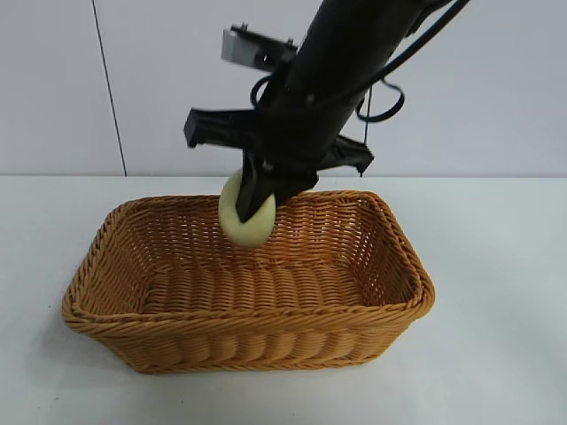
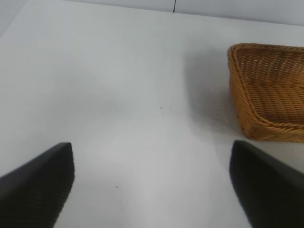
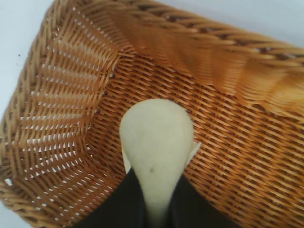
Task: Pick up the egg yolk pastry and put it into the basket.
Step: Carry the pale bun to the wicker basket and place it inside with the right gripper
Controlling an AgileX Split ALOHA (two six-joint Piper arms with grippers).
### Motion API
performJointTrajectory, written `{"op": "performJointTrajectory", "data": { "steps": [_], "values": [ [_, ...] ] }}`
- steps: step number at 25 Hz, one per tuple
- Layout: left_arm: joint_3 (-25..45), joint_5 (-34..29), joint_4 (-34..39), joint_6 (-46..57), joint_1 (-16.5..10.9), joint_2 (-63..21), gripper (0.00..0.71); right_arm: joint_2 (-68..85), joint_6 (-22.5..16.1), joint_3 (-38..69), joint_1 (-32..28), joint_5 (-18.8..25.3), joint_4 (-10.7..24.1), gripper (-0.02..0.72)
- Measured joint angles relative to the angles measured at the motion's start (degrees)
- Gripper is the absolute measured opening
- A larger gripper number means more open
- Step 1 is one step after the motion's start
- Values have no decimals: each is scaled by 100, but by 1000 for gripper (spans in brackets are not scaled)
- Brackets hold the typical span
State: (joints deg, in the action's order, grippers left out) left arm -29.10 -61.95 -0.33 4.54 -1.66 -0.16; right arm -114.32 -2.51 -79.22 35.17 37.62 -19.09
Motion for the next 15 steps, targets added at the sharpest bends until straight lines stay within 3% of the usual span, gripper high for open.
{"op": "performJointTrajectory", "data": {
  "steps": [6, 9, 15],
  "values": [
    [0, -2, 0, 0, 0, 0, 643, -672, 0, -5, 14, -208, 5, 50],
    [0, -2, 0, 0, 0, 0, 643, -695, 0, -5, 14, -216, 5, 110],
    [0, -2, 0, 0, 0, 0, 643, -484, 0, -91, 14, 38, 28, 557]
  ]
}}
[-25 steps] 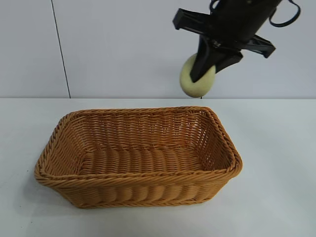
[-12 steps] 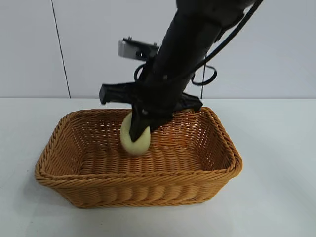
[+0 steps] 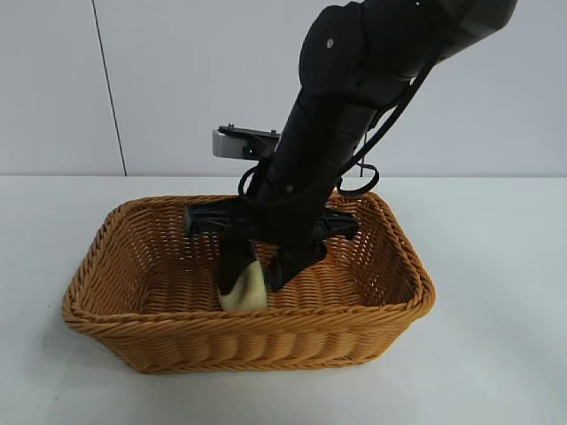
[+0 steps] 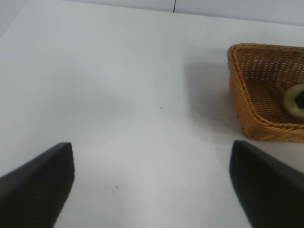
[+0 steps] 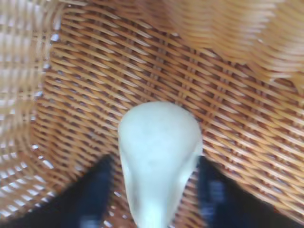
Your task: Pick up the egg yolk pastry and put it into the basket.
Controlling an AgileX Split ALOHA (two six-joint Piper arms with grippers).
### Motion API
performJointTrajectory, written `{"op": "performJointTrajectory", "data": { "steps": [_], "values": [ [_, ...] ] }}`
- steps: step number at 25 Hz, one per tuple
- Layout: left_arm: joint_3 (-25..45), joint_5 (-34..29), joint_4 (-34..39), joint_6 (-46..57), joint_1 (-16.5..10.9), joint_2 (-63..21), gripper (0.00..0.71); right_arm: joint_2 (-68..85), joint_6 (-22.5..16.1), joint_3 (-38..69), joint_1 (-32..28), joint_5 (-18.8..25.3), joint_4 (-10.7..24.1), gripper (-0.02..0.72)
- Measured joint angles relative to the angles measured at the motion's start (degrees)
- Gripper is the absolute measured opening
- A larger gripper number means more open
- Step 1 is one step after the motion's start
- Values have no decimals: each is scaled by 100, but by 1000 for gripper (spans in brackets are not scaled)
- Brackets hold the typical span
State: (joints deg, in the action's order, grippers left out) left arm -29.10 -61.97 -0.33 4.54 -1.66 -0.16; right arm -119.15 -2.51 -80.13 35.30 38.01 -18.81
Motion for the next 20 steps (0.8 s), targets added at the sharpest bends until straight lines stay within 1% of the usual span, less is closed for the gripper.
{"op": "performJointTrajectory", "data": {
  "steps": [2, 4, 5, 6, 7, 9, 11, 12, 14, 17, 20],
  "values": [
    [0, 0, 0, 0, 0, 0, 643, 126, -10, -203, 0, 250, 78, 608],
    [0, 0, 0, 0, 0, 0, 643, 233, -117, -500, 0, 598, 201, 627],
    [0, 0, 0, 0, 0, 0, 643, 277, -204, -700, 0, 828, 340, 631],
    [0, 0, 0, 0, 0, 0, 643, 309, -291, -919, -14, 1031, 486, 634],
    [0, 0, 0, 0, 0, 0, 643, 334, -436, -1158, -14, 1345, 639, 636],
    [0, 0, 0, 0, 0, 0, 643, 362, -695, -1573, -32, 1831, 1091, 637],
    [0, 0, 0, 0, 0, 0, 643, 367, -948, -1929, -60, 2228, 1543, 637],
    [0, 0, 0, 0, 0, 0, 643, 367, -1033, -2070, -72, 2355, 1766, 637],
    [0, 0, 0, 0, 0, 0, 643, 367, -1136, -2246, -154, 2557, 1992, 637],
    [0, 0, 0, 0, 0, 0, 643, 372, -1176, -2319, -414, 2670, 2049, 637],
    [0, 0, 0, 0, 0, 0, 643, 372, -1170, -2319, -854, 2735, 2072, 637]
  ]
}}
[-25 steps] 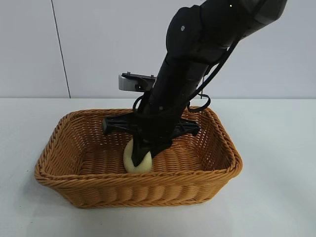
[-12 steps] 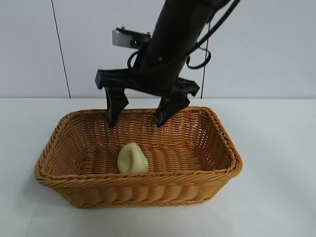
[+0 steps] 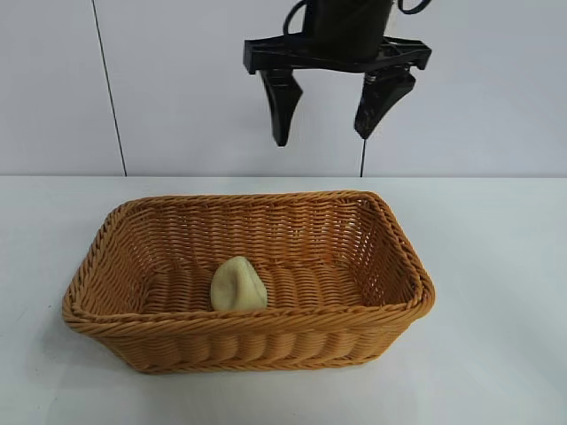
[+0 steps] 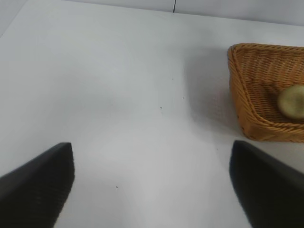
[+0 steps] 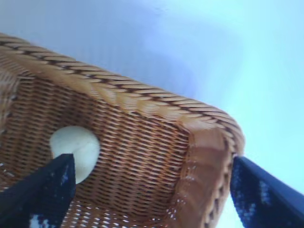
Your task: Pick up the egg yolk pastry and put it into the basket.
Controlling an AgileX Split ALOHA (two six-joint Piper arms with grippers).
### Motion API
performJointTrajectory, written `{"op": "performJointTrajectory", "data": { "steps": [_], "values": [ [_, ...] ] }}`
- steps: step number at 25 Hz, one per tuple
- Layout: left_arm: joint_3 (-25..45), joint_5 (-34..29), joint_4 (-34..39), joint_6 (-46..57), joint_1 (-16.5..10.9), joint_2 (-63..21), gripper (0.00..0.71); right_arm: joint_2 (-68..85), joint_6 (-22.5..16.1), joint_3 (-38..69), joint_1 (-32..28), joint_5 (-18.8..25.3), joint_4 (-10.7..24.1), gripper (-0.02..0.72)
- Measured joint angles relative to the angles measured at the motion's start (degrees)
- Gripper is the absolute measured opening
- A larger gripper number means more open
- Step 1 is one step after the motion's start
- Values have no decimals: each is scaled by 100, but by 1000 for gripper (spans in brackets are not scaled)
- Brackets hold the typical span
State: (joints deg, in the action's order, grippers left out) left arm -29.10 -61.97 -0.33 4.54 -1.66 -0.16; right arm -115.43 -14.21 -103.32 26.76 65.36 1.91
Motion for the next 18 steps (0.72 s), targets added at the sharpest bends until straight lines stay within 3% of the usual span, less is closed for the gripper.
{"op": "performJointTrajectory", "data": {
  "steps": [12, 18],
  "values": [
    [0, 0, 0, 0, 0, 0, 643, 0, 493, 0, -2224, 386, 103, 637],
    [0, 0, -5, 0, 0, 0, 643, 0, 662, 0, -2805, 401, 125, 637]
  ]
}}
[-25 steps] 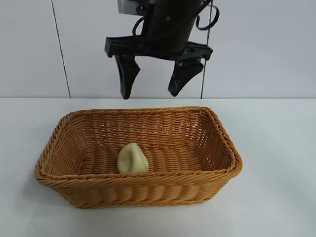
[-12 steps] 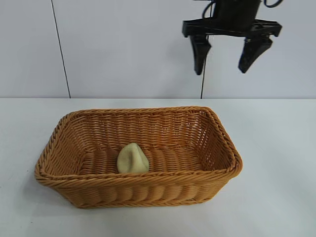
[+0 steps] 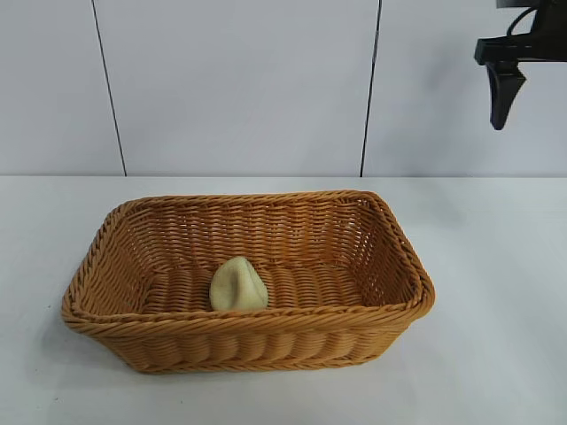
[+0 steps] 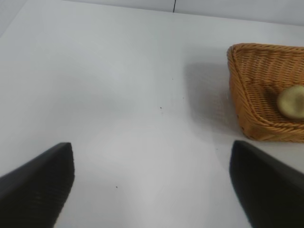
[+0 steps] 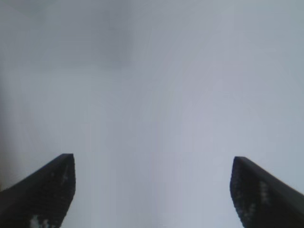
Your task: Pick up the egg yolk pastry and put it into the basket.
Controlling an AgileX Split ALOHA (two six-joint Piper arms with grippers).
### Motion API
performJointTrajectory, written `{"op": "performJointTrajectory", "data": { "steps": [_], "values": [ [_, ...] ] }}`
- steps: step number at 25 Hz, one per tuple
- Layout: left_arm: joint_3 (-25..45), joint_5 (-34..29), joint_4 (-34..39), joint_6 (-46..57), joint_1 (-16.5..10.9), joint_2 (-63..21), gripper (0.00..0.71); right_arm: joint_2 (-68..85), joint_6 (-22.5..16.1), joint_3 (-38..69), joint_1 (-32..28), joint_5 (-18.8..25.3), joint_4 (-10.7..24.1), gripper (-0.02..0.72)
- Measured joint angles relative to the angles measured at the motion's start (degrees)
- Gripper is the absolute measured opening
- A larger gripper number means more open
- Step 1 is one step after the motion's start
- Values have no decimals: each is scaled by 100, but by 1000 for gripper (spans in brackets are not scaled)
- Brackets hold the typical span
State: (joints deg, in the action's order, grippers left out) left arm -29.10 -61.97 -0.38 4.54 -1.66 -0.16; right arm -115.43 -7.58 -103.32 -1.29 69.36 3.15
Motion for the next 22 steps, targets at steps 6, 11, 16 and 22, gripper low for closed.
{"op": "performJointTrajectory", "data": {
  "steps": [6, 11, 16, 22],
  "values": [
    [0, 0, -4, 0, 0, 0, 643, 132, 88, 535, -51, -1, -37, 637],
    [0, 0, -4, 0, 0, 0, 643, 977, 228, 1913, -51, -1, -96, 637],
    [0, 0, -4, 0, 0, 0, 643, 2459, 301, 3737, -51, 10, -109, 637],
    [0, 0, -4, 0, 0, 0, 643, 4442, 321, 5818, -51, 40, -109, 637]
  ]
}}
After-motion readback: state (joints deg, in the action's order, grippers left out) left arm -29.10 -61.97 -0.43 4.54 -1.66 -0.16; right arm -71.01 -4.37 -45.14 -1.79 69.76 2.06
